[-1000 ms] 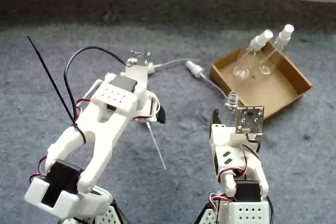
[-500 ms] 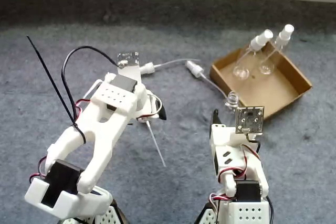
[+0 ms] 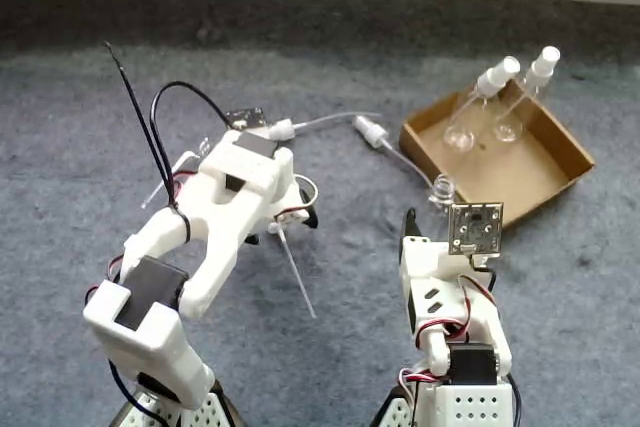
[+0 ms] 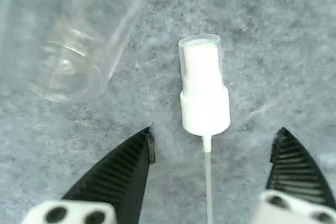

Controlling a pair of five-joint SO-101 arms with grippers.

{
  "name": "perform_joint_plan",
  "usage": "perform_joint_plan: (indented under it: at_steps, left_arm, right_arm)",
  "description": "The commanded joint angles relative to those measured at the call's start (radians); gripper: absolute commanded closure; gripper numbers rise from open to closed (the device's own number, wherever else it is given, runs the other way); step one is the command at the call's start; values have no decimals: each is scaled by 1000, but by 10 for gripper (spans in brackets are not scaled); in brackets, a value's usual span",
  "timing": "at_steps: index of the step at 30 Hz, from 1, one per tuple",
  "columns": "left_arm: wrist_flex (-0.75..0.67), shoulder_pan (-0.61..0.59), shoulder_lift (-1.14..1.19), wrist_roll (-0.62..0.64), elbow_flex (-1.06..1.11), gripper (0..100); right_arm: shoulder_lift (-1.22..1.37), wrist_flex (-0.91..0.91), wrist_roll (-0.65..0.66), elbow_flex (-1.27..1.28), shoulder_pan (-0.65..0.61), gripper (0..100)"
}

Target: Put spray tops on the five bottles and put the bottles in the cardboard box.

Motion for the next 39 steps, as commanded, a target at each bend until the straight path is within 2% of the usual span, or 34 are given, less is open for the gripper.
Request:
perform_joint_plan:
  at_steps: [1,5,12,17,23,26,29,34,39]
  left_arm:
    - [2,-10,-2,34,-79,681]
    - [-2,-12,1,35,-76,707]
    - [-169,-28,1,32,-12,993]
    - [-239,-25,1,32,35,930]
    - [-235,-25,1,31,35,803]
    - [-235,-25,1,32,35,780]
    - [-236,-25,1,31,35,825]
    - [-241,-30,-5,28,22,1000]
    - [-235,-27,-12,26,-5,963]
  right_arm:
    - [-8,-27,-2,16,8,871]
    - [-8,-27,-2,16,8,871]
    - [-8,-27,-2,16,8,871]
    - [-8,-27,-2,16,8,871]
    - [-8,-27,-2,16,8,871]
    - [-8,-27,-2,16,8,871]
    - [-8,-27,-2,16,8,871]
    - [-8,-27,-2,15,8,871]
    - [-8,-27,0,13,-22,871]
